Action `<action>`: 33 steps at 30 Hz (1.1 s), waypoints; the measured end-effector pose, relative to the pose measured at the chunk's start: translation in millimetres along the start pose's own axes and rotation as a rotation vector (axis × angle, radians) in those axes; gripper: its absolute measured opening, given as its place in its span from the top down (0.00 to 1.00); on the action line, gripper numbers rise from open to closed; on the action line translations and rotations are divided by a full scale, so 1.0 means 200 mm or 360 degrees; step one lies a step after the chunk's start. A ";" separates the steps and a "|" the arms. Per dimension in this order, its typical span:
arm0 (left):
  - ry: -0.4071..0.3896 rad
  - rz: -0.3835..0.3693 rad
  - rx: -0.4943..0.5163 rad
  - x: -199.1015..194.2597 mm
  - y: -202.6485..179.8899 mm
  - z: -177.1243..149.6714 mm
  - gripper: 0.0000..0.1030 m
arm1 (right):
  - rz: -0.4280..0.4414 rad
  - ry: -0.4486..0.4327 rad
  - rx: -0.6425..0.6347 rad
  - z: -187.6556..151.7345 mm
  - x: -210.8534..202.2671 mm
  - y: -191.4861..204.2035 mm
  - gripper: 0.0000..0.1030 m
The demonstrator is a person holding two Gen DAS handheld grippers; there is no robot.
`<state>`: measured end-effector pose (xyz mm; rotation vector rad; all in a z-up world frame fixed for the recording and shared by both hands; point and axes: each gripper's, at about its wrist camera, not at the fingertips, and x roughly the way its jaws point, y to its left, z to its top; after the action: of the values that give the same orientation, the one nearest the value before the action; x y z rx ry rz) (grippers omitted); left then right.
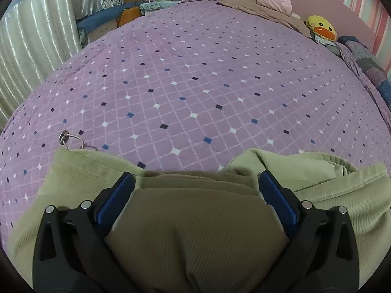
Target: Fold large clothes
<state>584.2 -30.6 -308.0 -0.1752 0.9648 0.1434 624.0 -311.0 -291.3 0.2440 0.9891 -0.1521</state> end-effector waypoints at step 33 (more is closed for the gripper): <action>0.0052 -0.0120 0.0005 0.05 -0.01 0.04 0.03 | 0.0056 0.0022 0.0046 0.04 0.05 -0.02 0.01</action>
<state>596.0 -31.1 -311.5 -0.2115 0.9893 0.0701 634.9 -317.2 -296.4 0.2893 0.9964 -0.1330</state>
